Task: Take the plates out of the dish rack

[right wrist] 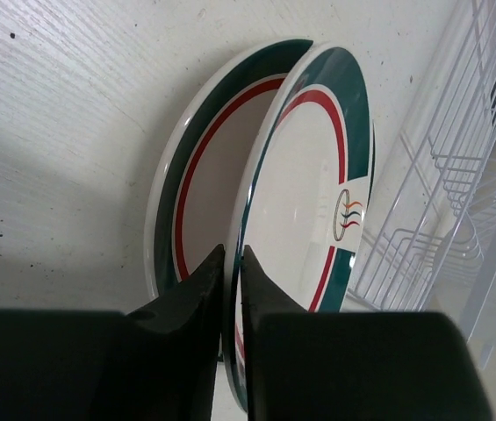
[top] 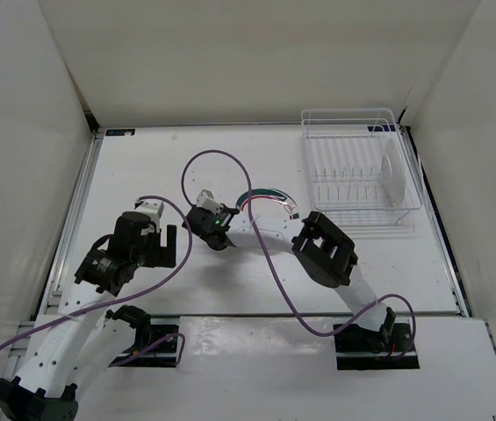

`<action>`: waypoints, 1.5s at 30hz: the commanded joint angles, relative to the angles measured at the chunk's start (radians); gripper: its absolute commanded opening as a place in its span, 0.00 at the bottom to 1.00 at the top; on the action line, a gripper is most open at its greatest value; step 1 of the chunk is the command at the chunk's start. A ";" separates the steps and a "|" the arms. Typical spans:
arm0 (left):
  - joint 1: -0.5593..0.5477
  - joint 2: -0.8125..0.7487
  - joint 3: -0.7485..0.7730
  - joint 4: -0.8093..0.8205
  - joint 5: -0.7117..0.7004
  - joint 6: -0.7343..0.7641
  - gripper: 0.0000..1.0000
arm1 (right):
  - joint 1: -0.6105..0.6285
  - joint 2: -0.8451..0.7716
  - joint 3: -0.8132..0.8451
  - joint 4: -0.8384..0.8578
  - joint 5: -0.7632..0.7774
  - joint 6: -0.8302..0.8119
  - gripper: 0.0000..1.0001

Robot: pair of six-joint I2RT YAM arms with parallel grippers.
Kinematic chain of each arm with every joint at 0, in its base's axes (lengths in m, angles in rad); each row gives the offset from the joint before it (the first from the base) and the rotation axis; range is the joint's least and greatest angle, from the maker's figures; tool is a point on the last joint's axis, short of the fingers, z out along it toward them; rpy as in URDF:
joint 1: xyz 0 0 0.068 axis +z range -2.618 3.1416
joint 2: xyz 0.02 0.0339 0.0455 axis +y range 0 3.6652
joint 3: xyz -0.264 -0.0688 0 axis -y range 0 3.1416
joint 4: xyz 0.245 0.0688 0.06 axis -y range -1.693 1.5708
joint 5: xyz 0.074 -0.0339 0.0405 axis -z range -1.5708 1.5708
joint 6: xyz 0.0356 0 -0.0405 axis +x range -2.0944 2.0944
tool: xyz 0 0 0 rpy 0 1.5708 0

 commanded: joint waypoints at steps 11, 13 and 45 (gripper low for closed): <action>-0.002 -0.002 0.024 -0.005 0.012 -0.008 1.00 | -0.002 0.001 0.071 -0.093 -0.018 0.053 0.44; 0.000 -0.002 0.026 -0.005 0.015 -0.008 1.00 | -0.002 -0.003 0.077 -0.104 -0.031 0.076 0.47; -0.003 0.007 0.026 -0.003 0.019 -0.008 1.00 | -0.120 -0.120 0.045 -0.178 -0.535 0.136 0.55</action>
